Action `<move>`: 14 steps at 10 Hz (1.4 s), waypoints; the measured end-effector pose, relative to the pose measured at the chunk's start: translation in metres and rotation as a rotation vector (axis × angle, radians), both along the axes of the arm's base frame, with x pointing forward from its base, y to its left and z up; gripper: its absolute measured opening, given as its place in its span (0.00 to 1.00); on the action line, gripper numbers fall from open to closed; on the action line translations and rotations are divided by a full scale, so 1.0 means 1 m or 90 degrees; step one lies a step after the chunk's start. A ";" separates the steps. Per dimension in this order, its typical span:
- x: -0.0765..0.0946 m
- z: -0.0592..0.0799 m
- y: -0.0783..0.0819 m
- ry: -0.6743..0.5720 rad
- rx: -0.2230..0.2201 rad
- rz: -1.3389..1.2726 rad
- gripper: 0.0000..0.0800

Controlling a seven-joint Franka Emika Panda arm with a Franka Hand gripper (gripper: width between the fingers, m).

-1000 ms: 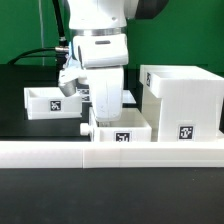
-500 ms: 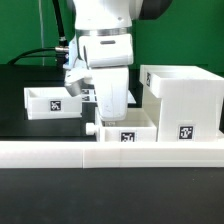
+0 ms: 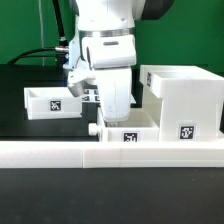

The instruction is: Assemble drawer

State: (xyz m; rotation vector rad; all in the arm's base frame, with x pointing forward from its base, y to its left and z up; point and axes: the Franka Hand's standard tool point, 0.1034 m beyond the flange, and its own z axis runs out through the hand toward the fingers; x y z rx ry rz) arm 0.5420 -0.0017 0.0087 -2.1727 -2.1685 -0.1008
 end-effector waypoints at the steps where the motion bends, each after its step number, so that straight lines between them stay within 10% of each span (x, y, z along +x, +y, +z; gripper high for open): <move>1: 0.000 0.000 0.001 -0.001 0.000 0.008 0.05; 14: 0.005 -0.001 0.015 0.004 0.000 0.017 0.05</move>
Offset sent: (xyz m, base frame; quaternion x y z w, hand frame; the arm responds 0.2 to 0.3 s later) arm 0.0029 -0.0049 -0.0018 0.0108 -0.0087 -0.0225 0.9997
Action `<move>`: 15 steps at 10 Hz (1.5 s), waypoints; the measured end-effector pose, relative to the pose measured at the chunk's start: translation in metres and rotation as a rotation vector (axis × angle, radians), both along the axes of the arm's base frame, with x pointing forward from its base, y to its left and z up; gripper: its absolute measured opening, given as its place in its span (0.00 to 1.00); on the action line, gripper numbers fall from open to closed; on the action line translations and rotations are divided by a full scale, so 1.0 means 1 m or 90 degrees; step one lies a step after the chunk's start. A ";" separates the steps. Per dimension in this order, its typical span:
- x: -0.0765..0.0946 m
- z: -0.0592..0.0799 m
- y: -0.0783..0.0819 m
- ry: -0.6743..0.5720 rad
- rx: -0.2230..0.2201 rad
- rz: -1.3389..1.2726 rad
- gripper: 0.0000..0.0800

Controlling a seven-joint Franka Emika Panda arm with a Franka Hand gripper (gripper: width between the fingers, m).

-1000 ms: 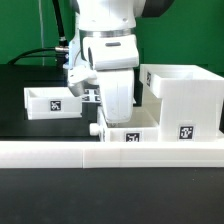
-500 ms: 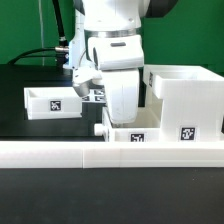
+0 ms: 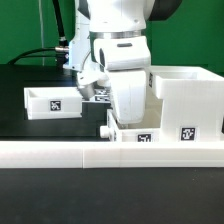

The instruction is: Assemble drawer

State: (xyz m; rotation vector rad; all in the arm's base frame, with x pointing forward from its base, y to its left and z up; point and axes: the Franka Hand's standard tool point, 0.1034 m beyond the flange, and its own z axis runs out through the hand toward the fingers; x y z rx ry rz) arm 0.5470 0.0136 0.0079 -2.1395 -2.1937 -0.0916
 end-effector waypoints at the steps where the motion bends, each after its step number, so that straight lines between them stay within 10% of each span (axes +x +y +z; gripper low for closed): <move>1: 0.000 0.000 0.000 0.000 0.000 0.000 0.05; 3: 0.000 0.000 -0.001 0.000 0.000 -0.002 0.08; 4: 0.002 0.003 -0.003 -0.001 -0.001 -0.006 0.34; 5: 0.003 0.005 -0.003 -0.005 -0.002 -0.008 0.34; 8: 0.008 0.021 -0.002 -0.006 -0.007 -0.005 0.78; 15: 0.020 0.057 -0.048 0.001 -0.022 0.000 0.81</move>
Offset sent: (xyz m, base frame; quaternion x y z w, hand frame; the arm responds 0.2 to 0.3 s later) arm 0.0033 -0.0028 0.0113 0.0051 0.0083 0.0308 0.9995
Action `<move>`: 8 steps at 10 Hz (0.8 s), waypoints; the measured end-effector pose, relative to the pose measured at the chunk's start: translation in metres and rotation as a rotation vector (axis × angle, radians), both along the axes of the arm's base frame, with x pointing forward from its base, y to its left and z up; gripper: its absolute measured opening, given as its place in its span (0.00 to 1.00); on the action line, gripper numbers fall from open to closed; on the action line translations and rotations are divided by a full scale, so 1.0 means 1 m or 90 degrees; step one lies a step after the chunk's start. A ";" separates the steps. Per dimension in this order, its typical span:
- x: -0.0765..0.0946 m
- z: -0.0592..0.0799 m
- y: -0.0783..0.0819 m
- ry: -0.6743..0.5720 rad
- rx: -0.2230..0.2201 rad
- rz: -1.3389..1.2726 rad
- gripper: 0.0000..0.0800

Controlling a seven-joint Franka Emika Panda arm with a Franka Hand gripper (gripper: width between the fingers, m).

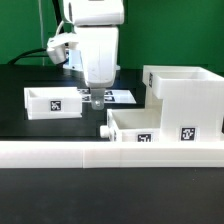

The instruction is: Assemble drawer

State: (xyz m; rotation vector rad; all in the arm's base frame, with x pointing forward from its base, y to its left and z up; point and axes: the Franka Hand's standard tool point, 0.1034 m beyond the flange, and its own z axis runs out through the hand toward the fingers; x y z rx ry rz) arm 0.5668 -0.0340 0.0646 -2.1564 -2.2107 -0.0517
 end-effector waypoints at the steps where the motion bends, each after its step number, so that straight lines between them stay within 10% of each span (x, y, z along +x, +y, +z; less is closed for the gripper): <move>1: -0.001 -0.001 -0.005 0.000 0.005 0.012 0.81; 2: -0.001 -0.003 -0.008 0.001 0.008 0.013 0.81; 6: 0.014 -0.033 -0.036 0.014 0.166 0.020 0.81; 8: 0.020 -0.041 -0.027 0.013 0.185 0.020 0.81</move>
Offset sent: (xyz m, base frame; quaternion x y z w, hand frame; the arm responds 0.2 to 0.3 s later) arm 0.0340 0.0046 -0.0229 -0.0029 0.2969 -0.0215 0.9547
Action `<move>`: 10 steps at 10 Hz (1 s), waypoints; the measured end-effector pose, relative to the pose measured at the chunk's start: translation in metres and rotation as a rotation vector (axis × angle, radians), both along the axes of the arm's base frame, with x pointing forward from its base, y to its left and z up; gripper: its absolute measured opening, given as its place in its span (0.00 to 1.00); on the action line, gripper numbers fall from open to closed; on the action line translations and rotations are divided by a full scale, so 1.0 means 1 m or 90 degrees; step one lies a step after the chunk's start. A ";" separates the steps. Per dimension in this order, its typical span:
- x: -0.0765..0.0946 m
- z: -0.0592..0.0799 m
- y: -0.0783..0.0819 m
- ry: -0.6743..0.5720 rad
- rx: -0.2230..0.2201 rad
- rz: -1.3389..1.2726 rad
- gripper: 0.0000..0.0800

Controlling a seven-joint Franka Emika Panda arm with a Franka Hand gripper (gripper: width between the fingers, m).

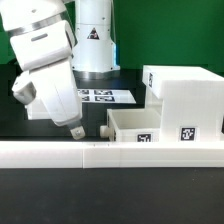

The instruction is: Assemble drawer

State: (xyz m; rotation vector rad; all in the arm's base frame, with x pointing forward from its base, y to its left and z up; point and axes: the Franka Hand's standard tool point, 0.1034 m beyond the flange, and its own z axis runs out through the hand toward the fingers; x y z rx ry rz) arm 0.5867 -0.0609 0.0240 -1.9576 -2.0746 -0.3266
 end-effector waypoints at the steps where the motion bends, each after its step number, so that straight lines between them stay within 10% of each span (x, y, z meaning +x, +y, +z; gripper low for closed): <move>1: 0.002 0.001 0.006 -0.002 0.003 0.005 0.81; 10: 0.004 0.000 0.041 -0.005 0.013 -0.007 0.81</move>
Offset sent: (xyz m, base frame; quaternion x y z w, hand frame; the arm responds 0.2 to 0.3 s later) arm 0.0000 0.0000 0.0000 0.0000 0.0000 0.0000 1.0000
